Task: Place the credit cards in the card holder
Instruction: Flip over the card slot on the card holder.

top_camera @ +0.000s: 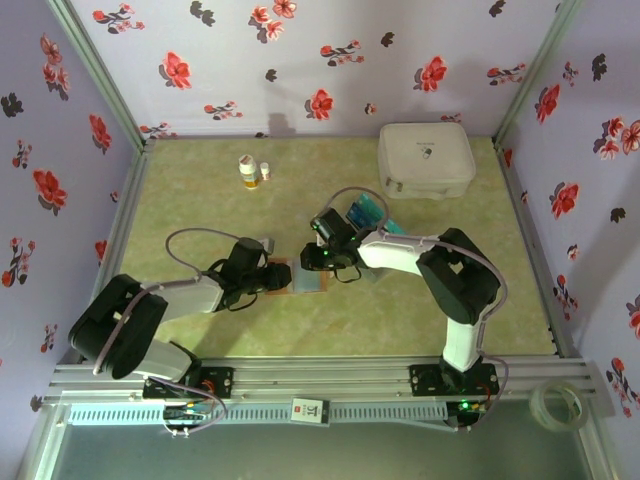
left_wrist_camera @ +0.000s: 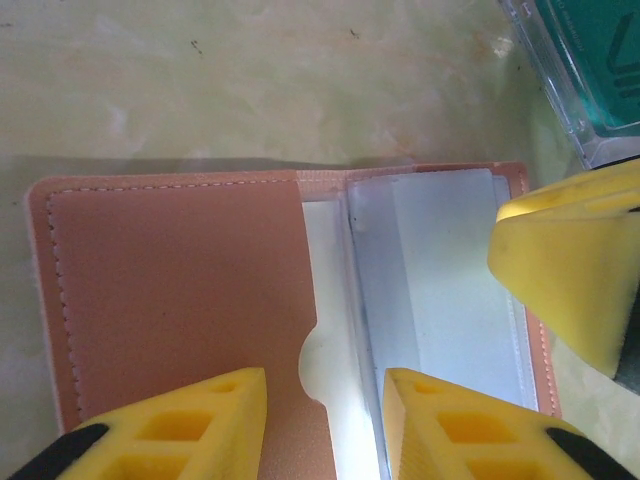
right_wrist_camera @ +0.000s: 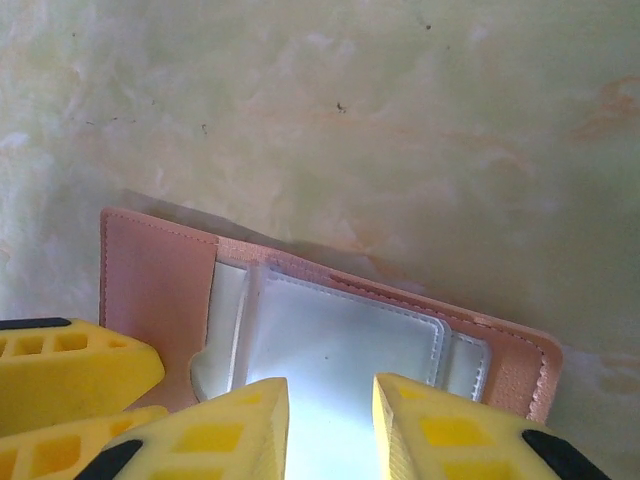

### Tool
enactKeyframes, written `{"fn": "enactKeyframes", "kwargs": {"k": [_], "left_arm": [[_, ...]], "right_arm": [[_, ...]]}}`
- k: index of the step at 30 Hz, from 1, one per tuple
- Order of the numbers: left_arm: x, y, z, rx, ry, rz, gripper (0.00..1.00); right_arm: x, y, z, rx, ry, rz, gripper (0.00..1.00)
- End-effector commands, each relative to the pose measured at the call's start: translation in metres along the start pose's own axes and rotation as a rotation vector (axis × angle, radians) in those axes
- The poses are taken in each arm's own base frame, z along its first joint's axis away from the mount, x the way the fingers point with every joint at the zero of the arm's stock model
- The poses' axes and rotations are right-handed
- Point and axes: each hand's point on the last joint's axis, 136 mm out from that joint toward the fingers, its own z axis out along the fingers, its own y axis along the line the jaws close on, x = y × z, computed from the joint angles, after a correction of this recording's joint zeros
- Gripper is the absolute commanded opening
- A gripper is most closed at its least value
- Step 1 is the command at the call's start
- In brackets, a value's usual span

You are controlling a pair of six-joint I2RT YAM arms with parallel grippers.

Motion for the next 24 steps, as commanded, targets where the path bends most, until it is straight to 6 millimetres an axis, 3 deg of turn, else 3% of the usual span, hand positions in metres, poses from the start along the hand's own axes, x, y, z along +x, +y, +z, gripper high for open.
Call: {"fn": "enactKeyframes", "kwargs": {"k": [1, 10, 24], "left_arm": [[0.003, 0.005, 0.004, -0.019, -0.004, 0.035, 0.36], [0.004, 0.007, 0.004, -0.023, 0.001, 0.038, 0.36], [0.002, 0.003, 0.005, -0.002, -0.011, 0.061, 0.39]], "right_arm": [[-0.007, -0.002, 0.004, 0.003, 0.000, -0.006, 0.28], [-0.005, -0.010, 0.011, 0.010, 0.011, 0.016, 0.28], [-0.004, 0.005, 0.017, -0.077, 0.017, 0.064, 0.26]]}}
